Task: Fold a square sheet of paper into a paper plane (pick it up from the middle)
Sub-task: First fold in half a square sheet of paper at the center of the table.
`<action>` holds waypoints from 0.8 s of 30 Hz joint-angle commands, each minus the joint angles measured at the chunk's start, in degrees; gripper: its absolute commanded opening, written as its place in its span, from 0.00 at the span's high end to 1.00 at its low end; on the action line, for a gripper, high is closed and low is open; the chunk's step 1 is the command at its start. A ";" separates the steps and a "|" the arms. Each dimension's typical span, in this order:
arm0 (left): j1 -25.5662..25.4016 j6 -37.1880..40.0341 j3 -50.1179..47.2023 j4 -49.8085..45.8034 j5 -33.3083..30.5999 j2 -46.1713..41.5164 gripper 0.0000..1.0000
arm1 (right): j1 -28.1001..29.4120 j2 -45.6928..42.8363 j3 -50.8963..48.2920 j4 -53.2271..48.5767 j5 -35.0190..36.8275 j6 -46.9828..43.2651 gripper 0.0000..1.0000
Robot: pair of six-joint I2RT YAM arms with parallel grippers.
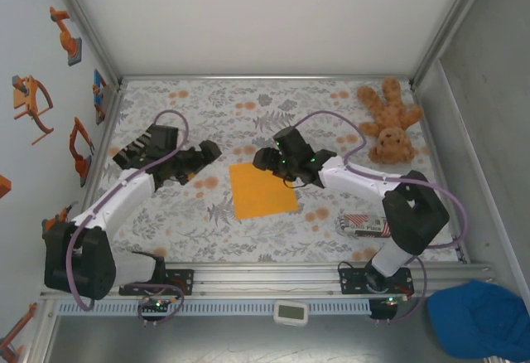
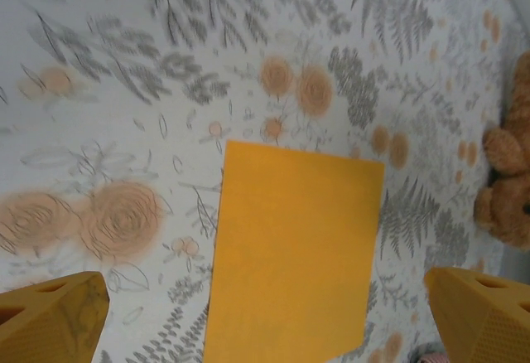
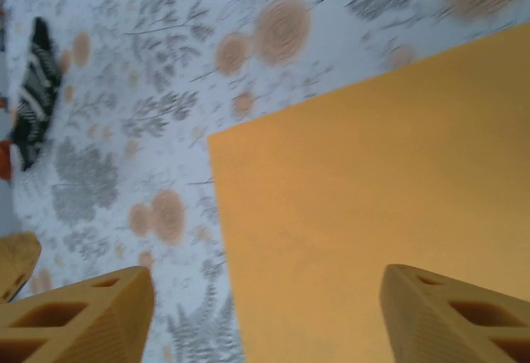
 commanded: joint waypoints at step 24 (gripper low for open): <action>-14.23 -7.78 6.36 6.13 -0.77 23.80 0.33 | -9.45 13.04 4.71 -14.27 -9.06 -17.60 0.70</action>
